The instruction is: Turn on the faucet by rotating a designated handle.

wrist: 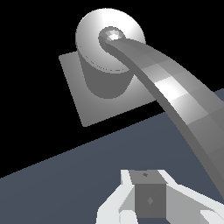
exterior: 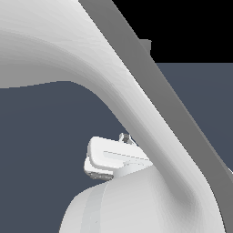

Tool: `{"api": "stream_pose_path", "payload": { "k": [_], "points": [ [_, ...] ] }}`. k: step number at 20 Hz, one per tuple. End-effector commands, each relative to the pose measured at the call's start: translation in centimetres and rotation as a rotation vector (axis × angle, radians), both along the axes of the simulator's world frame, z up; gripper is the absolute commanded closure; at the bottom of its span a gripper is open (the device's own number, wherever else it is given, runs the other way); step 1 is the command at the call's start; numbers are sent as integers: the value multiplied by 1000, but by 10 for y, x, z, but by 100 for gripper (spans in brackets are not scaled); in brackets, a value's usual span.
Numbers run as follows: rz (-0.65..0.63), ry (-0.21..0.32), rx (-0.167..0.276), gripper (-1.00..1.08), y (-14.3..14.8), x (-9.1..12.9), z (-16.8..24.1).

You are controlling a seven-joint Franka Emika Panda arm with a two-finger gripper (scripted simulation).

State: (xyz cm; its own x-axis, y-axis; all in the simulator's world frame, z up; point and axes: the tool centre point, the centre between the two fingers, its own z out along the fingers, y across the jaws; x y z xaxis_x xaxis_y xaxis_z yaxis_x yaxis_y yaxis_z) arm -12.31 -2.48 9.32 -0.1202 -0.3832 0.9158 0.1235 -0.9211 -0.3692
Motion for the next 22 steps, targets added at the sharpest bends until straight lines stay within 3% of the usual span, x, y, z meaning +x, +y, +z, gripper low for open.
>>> {"api": "stream_pose_path", "payload": {
  "k": [1,6,10,14,22],
  "points": [
    [43,34,-104,108,1,0,-4],
    [105,77,-249,108,4,0,-8],
    [135,96,-320,108,5,0,-9],
    [148,103,-350,108,5,0,-10],
    [148,103,-350,108,-4,2,-10]
  ]
}}
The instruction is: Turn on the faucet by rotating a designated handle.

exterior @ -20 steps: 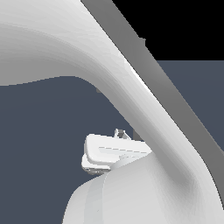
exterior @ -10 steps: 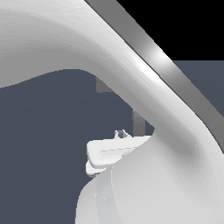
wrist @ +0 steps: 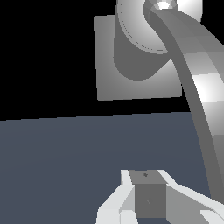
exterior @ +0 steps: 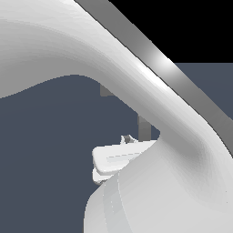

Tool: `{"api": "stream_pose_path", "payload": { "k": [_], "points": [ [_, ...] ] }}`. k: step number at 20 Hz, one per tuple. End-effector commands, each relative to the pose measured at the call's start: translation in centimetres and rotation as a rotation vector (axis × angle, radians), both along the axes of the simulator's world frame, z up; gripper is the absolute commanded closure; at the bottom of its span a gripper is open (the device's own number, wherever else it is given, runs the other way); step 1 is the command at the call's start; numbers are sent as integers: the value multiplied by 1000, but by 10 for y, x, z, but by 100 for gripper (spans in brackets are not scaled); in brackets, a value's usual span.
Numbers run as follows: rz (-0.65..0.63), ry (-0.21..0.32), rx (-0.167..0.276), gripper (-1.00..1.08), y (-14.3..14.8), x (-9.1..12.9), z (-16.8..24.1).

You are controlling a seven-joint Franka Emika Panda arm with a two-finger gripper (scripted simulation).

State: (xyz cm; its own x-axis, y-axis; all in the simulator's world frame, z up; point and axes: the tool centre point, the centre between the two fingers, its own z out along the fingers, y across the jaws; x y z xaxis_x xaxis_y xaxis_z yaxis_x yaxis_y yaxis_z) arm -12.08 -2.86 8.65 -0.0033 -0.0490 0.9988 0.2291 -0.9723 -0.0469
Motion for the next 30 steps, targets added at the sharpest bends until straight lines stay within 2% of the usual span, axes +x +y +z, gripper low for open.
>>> {"api": "stream_pose_path", "payload": {
  "k": [1,30],
  "points": [
    [15,15,3,108,-4,1,-3],
    [16,16,2,108,-98,24,-1]
  ]
}}
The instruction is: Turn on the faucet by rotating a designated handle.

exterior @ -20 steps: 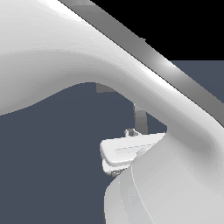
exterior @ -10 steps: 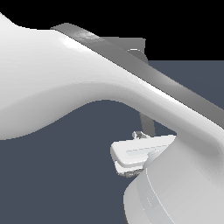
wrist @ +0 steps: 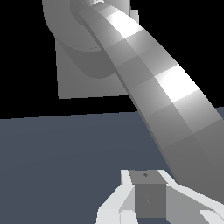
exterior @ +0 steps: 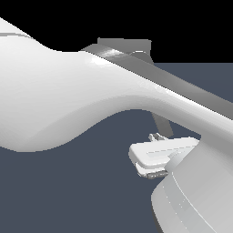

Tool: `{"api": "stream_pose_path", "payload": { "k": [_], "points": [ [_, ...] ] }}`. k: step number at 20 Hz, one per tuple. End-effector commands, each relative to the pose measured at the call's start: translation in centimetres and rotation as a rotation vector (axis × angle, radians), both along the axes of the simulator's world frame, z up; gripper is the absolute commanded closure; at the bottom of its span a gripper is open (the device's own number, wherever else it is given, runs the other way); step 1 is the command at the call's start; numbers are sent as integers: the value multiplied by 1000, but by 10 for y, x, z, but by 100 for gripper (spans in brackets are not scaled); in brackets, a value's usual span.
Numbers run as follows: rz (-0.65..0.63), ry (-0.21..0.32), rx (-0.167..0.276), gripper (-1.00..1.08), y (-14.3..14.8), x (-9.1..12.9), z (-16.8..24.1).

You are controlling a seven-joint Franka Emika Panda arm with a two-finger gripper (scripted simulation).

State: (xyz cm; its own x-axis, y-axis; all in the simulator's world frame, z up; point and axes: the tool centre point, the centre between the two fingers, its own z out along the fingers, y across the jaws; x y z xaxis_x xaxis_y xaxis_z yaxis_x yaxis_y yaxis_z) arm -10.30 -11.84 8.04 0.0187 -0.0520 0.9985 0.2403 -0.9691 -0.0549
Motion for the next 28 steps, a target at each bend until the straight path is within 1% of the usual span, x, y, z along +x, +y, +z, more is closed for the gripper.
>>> {"api": "stream_pose_path", "payload": {
  "k": [1,6,7,28],
  "points": [
    [3,-5,-1,108,-11,7,5],
    [3,-6,-1,108,-25,11,6],
    [2,17,3,108,-21,4,-4],
    [3,3,0,108,-83,24,56]
  ]
}}
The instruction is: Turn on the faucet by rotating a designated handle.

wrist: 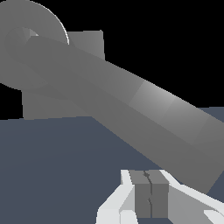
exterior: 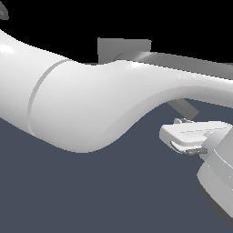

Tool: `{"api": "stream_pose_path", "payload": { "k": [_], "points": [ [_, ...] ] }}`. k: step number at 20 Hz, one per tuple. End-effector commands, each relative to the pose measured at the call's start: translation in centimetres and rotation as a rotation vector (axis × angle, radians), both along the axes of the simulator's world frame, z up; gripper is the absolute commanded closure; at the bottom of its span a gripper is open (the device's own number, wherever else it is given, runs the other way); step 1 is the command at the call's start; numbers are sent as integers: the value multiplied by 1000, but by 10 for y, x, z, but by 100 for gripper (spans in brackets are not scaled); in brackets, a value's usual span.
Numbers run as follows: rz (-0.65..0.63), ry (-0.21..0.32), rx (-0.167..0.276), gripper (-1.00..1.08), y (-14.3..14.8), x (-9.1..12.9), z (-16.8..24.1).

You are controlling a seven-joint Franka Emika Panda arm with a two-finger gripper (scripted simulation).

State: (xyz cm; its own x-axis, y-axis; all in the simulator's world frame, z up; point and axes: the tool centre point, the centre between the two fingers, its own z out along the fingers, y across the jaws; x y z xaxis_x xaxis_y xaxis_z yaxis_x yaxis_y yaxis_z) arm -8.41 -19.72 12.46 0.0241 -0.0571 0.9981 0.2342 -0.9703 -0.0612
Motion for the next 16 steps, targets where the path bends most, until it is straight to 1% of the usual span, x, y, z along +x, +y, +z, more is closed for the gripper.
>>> {"api": "stream_pose_path", "payload": {
  "k": [1,13,14,16],
  "points": [
    [9,-3,-5,108,-7,6,15],
    [9,-11,-6,108,-38,15,44],
    [-25,-38,73,108,-35,11,40],
    [-22,-36,67,108,-37,11,49]
  ]
}}
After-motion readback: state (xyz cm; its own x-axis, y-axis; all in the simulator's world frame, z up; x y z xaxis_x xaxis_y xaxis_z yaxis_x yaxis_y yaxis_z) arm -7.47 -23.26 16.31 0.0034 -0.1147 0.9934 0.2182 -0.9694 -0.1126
